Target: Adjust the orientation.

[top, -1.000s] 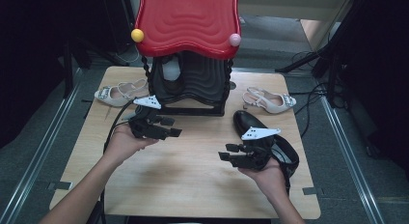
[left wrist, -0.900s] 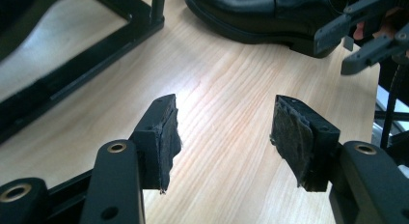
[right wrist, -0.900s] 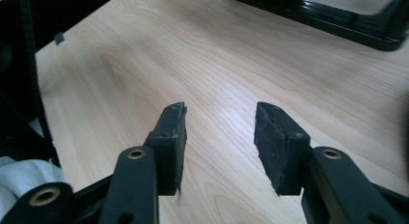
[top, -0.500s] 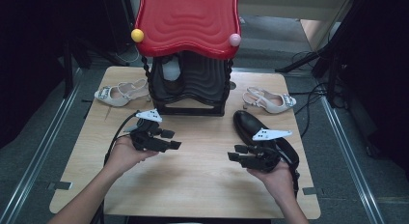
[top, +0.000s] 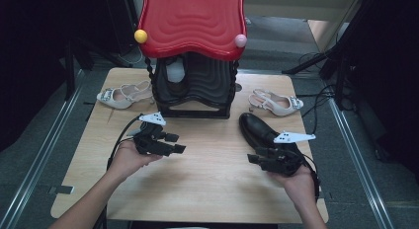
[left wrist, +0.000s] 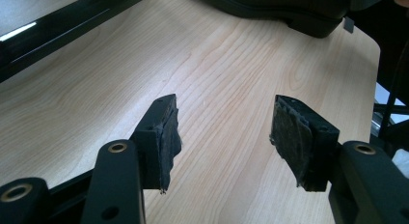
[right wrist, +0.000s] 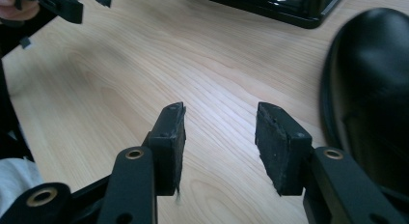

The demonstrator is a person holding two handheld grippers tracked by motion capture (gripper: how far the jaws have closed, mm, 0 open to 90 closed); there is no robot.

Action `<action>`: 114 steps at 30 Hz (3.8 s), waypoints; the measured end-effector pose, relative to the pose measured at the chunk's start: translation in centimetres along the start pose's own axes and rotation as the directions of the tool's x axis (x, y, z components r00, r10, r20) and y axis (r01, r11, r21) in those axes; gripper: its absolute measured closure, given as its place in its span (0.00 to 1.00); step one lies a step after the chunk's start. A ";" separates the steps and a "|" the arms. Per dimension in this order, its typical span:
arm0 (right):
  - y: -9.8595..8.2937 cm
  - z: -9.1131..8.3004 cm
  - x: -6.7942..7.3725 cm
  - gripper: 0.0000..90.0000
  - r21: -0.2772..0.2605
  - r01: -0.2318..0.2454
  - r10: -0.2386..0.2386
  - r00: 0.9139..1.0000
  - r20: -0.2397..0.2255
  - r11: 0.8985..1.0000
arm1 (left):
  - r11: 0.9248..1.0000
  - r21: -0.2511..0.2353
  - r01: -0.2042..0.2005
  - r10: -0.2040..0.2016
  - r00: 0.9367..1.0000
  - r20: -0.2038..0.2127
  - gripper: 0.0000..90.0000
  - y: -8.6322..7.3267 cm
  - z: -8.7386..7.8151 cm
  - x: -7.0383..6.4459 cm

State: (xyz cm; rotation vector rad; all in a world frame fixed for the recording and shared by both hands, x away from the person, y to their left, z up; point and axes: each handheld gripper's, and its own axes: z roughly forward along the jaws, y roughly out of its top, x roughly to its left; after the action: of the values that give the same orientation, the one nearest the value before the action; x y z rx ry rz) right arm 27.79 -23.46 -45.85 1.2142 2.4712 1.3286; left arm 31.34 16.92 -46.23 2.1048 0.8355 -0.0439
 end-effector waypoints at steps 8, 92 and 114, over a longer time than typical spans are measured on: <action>-0.9 -1.8 -1.1 0.63 -0.012 -0.037 0.037 0.999 0.034 0.999 | 1.000 0.000 0.003 -0.003 1.000 0.006 0.48 0.1 0.2 0.2; 3.8 4.9 1.6 0.90 0.131 -0.017 0.024 0.999 -0.047 0.991 | 0.995 -0.047 0.087 -0.089 0.995 -0.046 0.47 -3.2 -1.9 0.2; 7.7 12.4 7.1 0.89 0.175 0.134 -0.119 0.988 -0.097 0.975 | 0.994 -0.075 0.086 -0.091 0.994 -0.064 0.95 0.0 -0.3 0.3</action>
State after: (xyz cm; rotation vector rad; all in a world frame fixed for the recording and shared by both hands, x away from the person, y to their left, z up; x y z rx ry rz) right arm 32.74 -8.00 -45.95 1.0303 2.7299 1.1702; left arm 31.48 17.31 -46.12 2.0108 0.9567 0.0100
